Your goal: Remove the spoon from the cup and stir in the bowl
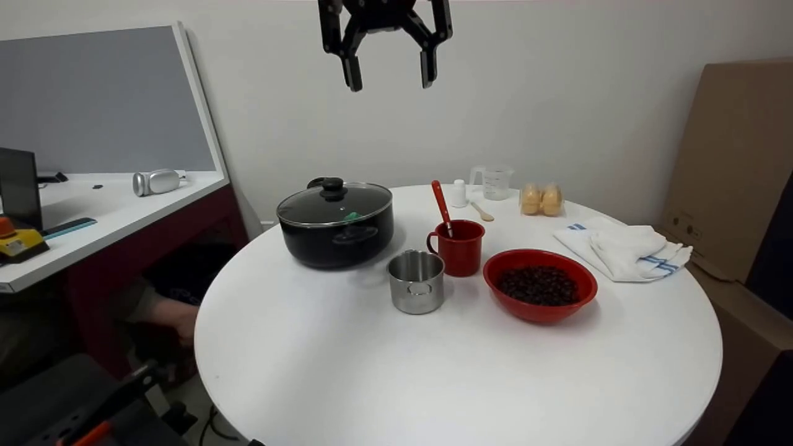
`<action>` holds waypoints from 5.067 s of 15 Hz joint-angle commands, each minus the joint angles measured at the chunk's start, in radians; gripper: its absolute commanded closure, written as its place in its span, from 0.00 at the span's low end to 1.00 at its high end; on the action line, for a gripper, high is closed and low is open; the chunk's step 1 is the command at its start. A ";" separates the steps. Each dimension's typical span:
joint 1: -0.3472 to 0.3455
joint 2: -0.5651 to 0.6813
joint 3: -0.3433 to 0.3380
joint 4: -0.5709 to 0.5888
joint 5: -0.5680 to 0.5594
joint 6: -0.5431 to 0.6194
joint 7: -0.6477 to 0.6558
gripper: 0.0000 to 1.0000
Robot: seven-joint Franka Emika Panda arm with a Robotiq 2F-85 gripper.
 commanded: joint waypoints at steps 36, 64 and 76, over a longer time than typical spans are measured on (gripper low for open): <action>-0.054 0.844 0.169 0.882 -0.086 -0.479 0.081 0.00; -0.017 1.121 0.164 1.175 -0.141 -0.448 0.111 0.00; 0.007 1.123 0.159 1.201 -0.157 -0.493 0.160 0.90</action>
